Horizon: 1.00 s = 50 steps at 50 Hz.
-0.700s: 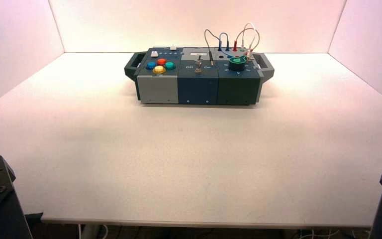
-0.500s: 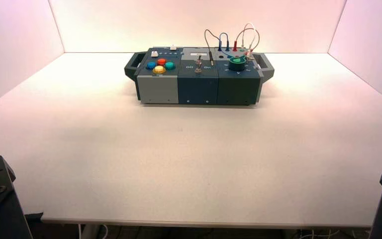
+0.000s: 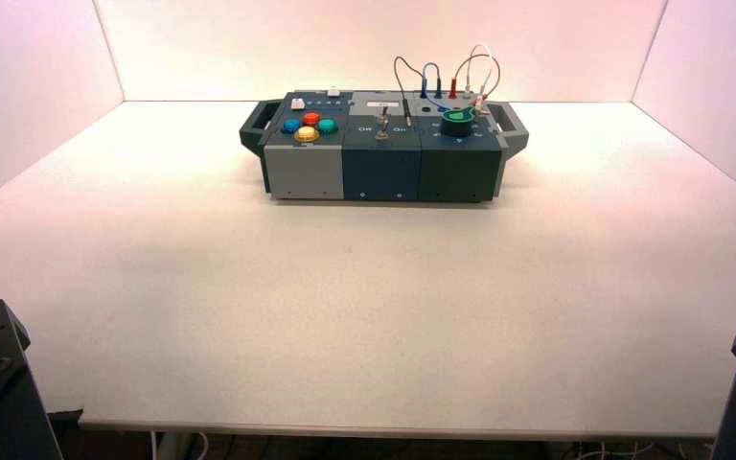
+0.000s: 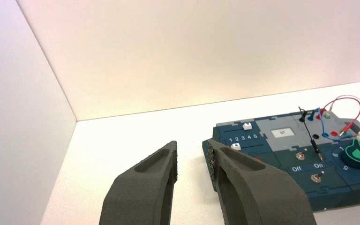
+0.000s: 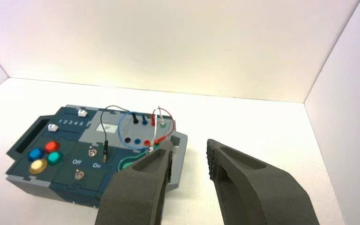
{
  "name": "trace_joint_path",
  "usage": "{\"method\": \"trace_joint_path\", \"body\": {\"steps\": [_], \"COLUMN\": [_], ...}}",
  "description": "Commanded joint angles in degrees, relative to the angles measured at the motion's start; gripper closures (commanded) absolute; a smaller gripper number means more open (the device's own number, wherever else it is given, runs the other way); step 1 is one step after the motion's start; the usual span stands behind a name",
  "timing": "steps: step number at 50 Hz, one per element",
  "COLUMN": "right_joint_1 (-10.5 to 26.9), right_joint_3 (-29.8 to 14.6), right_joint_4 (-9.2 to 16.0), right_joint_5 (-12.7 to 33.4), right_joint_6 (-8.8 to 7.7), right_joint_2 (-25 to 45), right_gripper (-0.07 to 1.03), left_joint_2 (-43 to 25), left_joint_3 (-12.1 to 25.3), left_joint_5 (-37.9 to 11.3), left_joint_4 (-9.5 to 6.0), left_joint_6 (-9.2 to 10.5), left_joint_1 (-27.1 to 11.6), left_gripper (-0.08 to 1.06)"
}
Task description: Move the bottom slider to position 5.
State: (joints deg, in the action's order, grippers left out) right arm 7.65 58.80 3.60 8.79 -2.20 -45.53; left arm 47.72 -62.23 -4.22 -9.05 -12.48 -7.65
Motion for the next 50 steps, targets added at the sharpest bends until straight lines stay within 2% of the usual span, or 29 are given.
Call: {"method": "trace_joint_path", "body": {"steps": [1, 7, 13, 18, 26, 33, 38, 43, 50], "right_joint_1": [0.2, 0.3, 0.3, 0.3, 0.9, 2.5, 3.6, 4.8, 6.0], "right_joint_3": [-2.3, -3.9, -5.1, -6.2, -7.3, -7.9, -8.5, -9.5, -10.3], "right_joint_4": [0.6, 1.8, 1.8, 1.9, 2.1, 2.1, 2.4, 2.5, 2.5], "right_joint_5": [1.8, 6.1, 8.6, 10.8, 14.9, 17.6, 19.2, 20.3, 20.3], "right_joint_6": [0.09, 0.00, -0.18, -0.18, -0.26, -1.14, -1.23, -1.49, -1.85], "right_joint_2": [0.0, 0.1, 0.3, 0.4, 1.1, 1.8, 2.6, 3.6, 4.6], "right_gripper": [0.57, 0.60, 0.70, 0.76, 0.81, 0.81, 0.83, 0.94, 0.98], "left_joint_2": [-0.2, -0.6, -1.3, -2.5, -5.0, -8.6, -11.9, -15.2, -19.4], "left_joint_3": [2.1, 4.2, 6.3, 8.9, 12.7, 16.2, 18.5, 20.6, 22.2], "left_joint_5": [-1.8, -5.1, -8.4, -12.8, -19.8, -24.2, -25.6, -26.1, -25.9], "left_joint_4": [-0.09, -0.09, -0.09, -0.18, -0.26, -0.26, -0.26, -0.35, -0.35], "left_joint_6": [0.35, 0.62, 0.62, 0.62, 0.97, 0.97, 0.79, 0.44, -0.62], "left_joint_1": [-0.1, -0.1, -0.1, -0.1, -0.1, -0.1, -0.1, -0.1, -0.1], "left_gripper": [0.59, 0.62, 0.70, 0.72, 0.76, 0.80, 0.81, 0.88, 0.94]}}
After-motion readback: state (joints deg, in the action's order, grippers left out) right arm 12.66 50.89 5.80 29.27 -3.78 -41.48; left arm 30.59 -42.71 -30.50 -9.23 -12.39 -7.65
